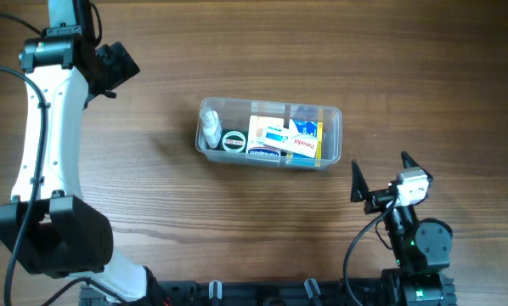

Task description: Pack container

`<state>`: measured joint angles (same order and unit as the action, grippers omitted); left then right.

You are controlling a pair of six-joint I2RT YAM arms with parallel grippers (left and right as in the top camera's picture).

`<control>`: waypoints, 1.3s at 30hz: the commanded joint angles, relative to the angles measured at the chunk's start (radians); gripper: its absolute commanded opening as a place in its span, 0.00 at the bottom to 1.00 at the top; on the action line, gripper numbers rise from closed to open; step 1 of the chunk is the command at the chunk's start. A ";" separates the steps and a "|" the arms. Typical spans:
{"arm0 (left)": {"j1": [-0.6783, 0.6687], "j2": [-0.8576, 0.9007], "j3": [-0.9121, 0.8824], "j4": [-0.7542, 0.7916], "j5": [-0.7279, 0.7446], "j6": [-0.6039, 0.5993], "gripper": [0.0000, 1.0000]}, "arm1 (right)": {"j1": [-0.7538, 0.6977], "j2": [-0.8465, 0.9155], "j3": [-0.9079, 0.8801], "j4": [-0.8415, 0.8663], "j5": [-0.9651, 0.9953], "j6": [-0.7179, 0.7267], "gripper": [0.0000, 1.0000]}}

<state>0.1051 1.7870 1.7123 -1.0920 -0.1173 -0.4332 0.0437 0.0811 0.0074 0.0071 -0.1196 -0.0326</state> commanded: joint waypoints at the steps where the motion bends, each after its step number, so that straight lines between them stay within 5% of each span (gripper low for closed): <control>1: 0.005 -0.021 0.010 0.003 0.005 -0.021 1.00 | -0.006 -0.006 -0.002 0.003 -0.008 -0.017 1.00; 20: 0.005 -0.053 0.010 0.003 0.004 -0.020 1.00 | -0.006 -0.006 -0.002 0.003 -0.008 -0.017 1.00; 30: -0.003 -0.668 0.008 0.000 0.005 -0.020 1.00 | -0.006 -0.006 -0.002 0.003 -0.009 -0.018 1.00; 39: -0.002 -1.226 -0.069 -0.188 0.060 -0.017 1.00 | -0.006 -0.006 -0.002 0.003 -0.008 -0.018 1.00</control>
<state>0.1047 0.7017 1.7035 -1.2366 -0.1097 -0.4366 0.0429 0.0811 0.0074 0.0067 -0.1196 -0.0326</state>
